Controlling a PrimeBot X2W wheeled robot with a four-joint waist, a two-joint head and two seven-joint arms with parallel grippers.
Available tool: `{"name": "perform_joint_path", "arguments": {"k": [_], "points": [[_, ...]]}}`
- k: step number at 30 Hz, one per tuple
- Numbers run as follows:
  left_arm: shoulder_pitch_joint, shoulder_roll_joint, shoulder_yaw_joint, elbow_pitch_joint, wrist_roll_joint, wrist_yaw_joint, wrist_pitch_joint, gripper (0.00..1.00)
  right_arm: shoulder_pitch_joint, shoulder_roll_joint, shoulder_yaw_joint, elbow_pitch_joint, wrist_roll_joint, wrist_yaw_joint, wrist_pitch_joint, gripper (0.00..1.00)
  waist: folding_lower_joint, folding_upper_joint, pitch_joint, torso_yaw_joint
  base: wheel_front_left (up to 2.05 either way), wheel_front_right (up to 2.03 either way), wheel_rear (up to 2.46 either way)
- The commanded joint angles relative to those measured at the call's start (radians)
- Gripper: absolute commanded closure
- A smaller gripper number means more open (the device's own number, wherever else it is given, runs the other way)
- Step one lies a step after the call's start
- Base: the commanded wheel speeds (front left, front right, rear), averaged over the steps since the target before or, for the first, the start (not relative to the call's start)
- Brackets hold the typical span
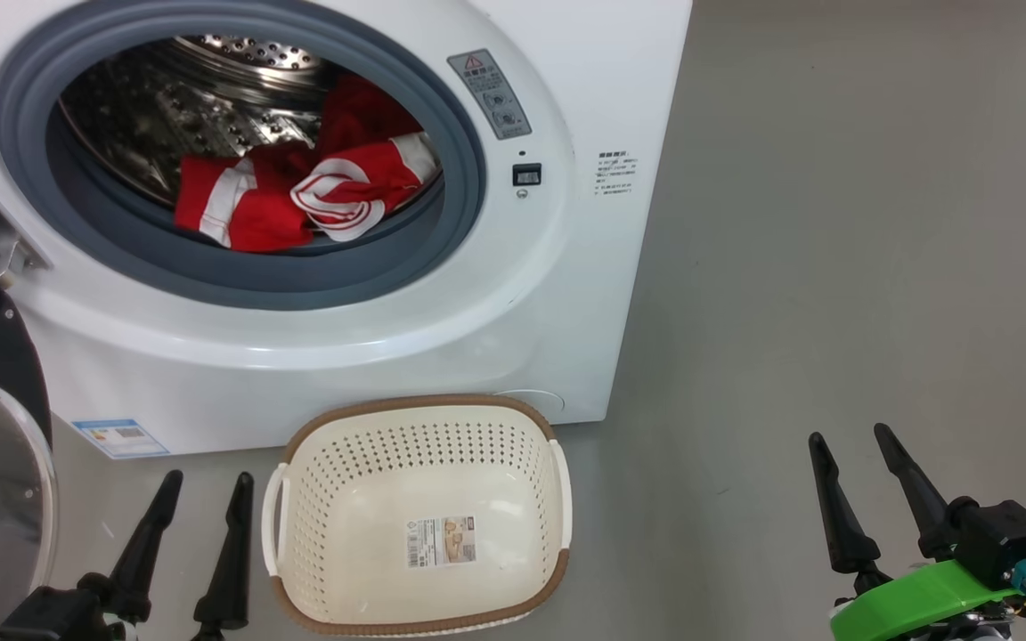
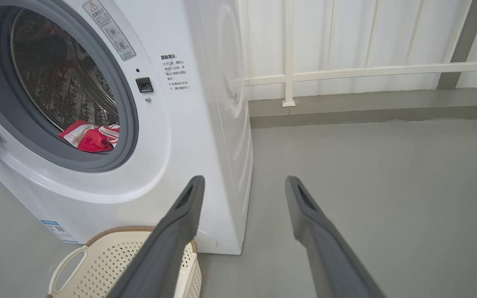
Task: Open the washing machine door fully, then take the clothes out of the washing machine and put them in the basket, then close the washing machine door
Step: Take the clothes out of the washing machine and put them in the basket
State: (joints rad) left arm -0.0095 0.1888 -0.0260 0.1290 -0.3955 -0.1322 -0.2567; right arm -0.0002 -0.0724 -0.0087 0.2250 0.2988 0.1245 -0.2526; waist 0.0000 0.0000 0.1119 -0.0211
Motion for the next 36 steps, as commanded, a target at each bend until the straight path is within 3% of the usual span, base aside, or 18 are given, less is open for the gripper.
{"name": "perform_joint_path", "arguments": {"k": [1, 20, 27, 36], "points": [[-0.034, 0.014, 0.036, -0.026, 0.009, 0.002, -0.005, 0.0, -0.029, -0.009, 0.026, -0.024, -0.008, 0.006, -0.009, 0.0, 0.0, 0.0, -0.001, 0.001, 0.0, 0.0, 0.0], [-0.079, 0.021, -0.009, 0.003, 0.014, 0.002, -0.005, 0.0, -0.043, -0.005, 0.024, -0.031, -0.01, 0.006, -0.009, 0.0, 0.0, 0.0, 0.039, 0.007, 0.0, 0.0, 0.0], [-0.252, 0.014, -0.032, 0.112, 0.04, 0.002, -0.005, 0.0, -0.073, 0.01, 0.027, -0.039, -0.016, 0.006, -0.009, 0.0, 0.0, 0.0, 0.114, 0.001, 0.0, 0.0, 0.0], [-0.585, 0.005, -0.113, 0.34, 0.068, 0.002, -0.005, 0.0, -0.154, 0.021, 0.041, -0.049, -0.018, 0.006, -0.009, 0.0, 0.0, 0.0, 0.253, -0.025, 0.0, 0.0, 0.0]]}}
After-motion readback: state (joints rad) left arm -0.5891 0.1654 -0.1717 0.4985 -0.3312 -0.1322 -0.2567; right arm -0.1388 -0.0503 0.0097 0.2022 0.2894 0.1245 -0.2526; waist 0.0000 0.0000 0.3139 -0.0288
